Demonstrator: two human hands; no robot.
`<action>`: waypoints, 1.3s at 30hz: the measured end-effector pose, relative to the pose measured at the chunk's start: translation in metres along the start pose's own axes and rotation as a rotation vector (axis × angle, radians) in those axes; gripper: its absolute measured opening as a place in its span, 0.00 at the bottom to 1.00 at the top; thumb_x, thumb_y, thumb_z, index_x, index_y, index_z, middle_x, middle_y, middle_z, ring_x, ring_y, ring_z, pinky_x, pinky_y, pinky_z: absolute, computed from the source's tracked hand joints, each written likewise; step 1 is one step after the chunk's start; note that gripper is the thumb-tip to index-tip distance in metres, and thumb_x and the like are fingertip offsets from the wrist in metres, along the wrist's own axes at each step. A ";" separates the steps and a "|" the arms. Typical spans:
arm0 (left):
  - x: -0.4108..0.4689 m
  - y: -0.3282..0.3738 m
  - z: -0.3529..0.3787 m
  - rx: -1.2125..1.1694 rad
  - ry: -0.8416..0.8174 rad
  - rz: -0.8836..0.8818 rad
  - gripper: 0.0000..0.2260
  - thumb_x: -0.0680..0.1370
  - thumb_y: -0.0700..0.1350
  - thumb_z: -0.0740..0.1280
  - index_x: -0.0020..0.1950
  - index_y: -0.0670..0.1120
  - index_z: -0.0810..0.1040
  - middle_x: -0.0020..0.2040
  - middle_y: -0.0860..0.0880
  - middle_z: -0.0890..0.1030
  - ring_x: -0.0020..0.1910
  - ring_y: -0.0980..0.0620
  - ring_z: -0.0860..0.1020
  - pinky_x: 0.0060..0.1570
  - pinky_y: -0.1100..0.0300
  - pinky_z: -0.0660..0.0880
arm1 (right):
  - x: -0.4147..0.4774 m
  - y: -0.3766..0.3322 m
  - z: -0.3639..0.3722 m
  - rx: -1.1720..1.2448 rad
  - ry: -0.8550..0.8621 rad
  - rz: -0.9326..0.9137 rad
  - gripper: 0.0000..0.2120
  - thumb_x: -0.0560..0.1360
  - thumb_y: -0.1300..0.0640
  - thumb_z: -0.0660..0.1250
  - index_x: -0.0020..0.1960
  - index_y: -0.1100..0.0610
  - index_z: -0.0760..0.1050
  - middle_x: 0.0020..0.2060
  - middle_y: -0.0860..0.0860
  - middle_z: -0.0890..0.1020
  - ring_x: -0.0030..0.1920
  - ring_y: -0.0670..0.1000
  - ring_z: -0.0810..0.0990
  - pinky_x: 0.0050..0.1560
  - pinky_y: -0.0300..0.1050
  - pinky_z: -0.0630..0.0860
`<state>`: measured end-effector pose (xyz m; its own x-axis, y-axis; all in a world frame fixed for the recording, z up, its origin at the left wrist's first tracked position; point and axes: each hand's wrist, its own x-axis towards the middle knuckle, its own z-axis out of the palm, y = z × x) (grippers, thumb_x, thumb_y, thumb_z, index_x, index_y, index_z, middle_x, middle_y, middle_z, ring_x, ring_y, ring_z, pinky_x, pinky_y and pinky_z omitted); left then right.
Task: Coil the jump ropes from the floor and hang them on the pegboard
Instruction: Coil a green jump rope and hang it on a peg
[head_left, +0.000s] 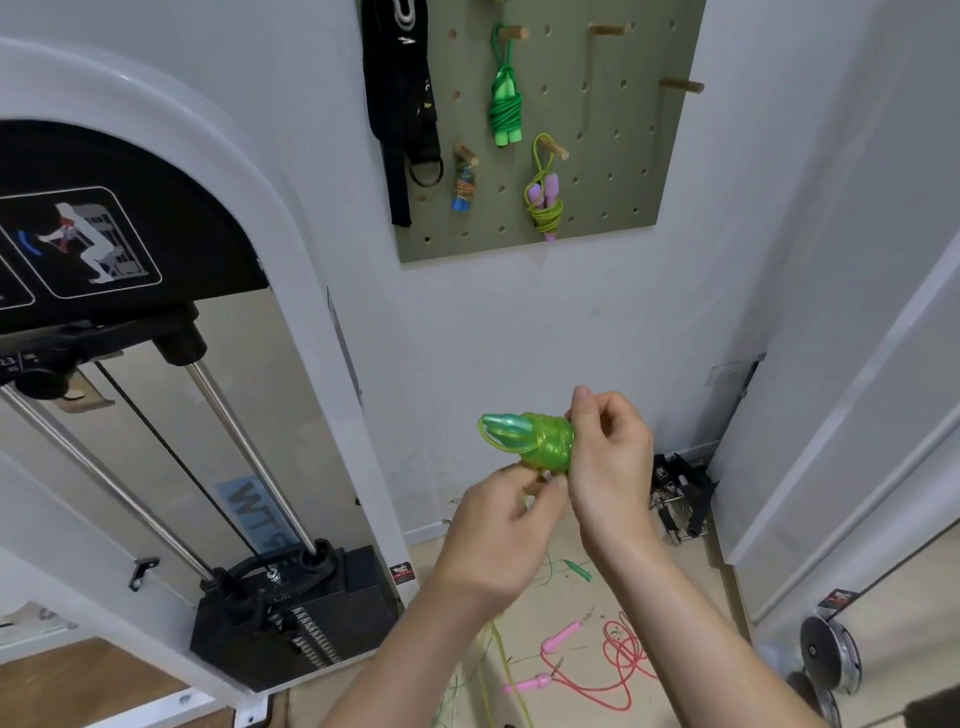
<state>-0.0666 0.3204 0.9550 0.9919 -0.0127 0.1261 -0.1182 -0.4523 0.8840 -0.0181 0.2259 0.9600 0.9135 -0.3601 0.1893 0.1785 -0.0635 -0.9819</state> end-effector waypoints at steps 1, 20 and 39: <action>0.001 0.004 -0.005 -0.118 -0.032 -0.042 0.21 0.69 0.66 0.58 0.33 0.49 0.74 0.25 0.57 0.72 0.27 0.58 0.69 0.33 0.58 0.67 | -0.002 -0.003 -0.001 0.023 -0.019 -0.004 0.18 0.81 0.53 0.62 0.34 0.57 0.66 0.24 0.46 0.69 0.24 0.46 0.68 0.28 0.43 0.67; 0.001 -0.001 -0.015 0.683 0.034 0.168 0.11 0.80 0.49 0.57 0.38 0.50 0.66 0.33 0.51 0.71 0.37 0.49 0.72 0.39 0.54 0.68 | -0.005 0.002 -0.030 -0.546 -0.206 -0.497 0.12 0.70 0.61 0.75 0.52 0.55 0.82 0.39 0.51 0.80 0.37 0.50 0.78 0.42 0.43 0.75; 0.034 0.018 -0.066 0.317 -0.021 0.361 0.03 0.70 0.50 0.74 0.37 0.53 0.84 0.35 0.54 0.83 0.37 0.59 0.79 0.41 0.62 0.75 | 0.003 -0.035 -0.058 -0.651 -0.824 -0.479 0.08 0.76 0.58 0.69 0.55 0.51 0.79 0.39 0.44 0.80 0.37 0.41 0.75 0.42 0.32 0.70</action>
<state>-0.0379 0.3711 1.0046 0.8911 -0.2356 0.3879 -0.4388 -0.6653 0.6040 -0.0428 0.1730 0.9945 0.8074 0.5325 0.2541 0.5678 -0.5841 -0.5800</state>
